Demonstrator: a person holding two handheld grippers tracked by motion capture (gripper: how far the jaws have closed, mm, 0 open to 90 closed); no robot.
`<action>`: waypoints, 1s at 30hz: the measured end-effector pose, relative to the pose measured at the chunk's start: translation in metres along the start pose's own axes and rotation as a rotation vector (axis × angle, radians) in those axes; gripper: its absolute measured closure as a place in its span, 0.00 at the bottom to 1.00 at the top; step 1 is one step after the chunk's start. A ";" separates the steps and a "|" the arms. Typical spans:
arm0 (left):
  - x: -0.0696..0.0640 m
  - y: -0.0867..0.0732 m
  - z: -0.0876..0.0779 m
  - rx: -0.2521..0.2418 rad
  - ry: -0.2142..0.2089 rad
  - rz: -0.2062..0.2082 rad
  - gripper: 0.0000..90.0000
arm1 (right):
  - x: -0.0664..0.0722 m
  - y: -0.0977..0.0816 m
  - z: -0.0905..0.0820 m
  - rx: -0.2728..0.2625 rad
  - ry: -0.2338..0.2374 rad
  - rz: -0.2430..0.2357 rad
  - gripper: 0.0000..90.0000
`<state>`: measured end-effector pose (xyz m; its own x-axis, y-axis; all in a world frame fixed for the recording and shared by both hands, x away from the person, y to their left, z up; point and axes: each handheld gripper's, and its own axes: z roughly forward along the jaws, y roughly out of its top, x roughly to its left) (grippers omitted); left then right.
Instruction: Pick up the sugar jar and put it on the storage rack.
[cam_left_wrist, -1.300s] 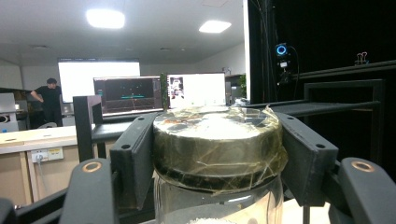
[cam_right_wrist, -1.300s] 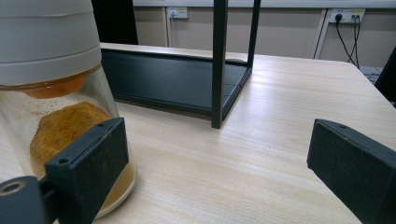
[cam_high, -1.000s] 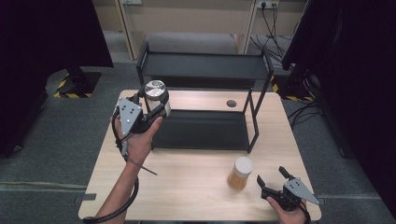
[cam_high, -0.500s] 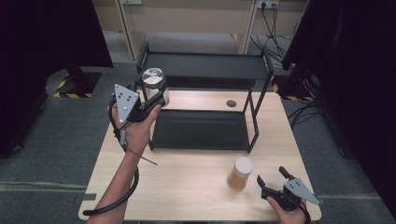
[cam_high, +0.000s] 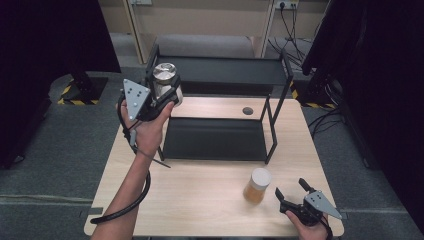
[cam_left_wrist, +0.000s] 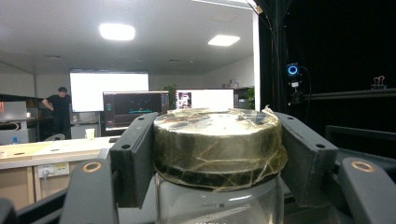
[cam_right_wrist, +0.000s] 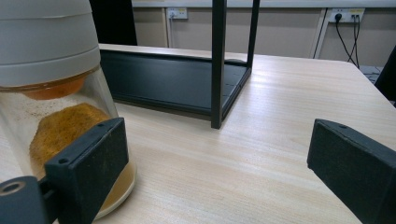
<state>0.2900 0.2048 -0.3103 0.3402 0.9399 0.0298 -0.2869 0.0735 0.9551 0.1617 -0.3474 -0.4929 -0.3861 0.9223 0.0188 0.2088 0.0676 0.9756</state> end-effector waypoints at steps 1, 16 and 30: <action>0.000 0.001 0.001 0.001 0.001 0.000 0.39 | 0.000 0.000 0.000 -0.001 -0.001 0.001 0.06; 0.001 0.014 0.019 0.001 0.007 -0.002 0.39 | 0.000 0.000 0.000 -0.001 0.000 0.002 0.06; 0.006 0.022 0.034 0.003 0.021 -0.006 0.39 | 0.000 0.000 0.000 0.000 0.001 0.001 0.06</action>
<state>0.3164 0.2003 -0.2785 0.3229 0.9463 0.0175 -0.2824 0.0787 0.9561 0.1619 -0.3476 -0.4929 -0.3866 0.9220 0.0195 0.2091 0.0670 0.9756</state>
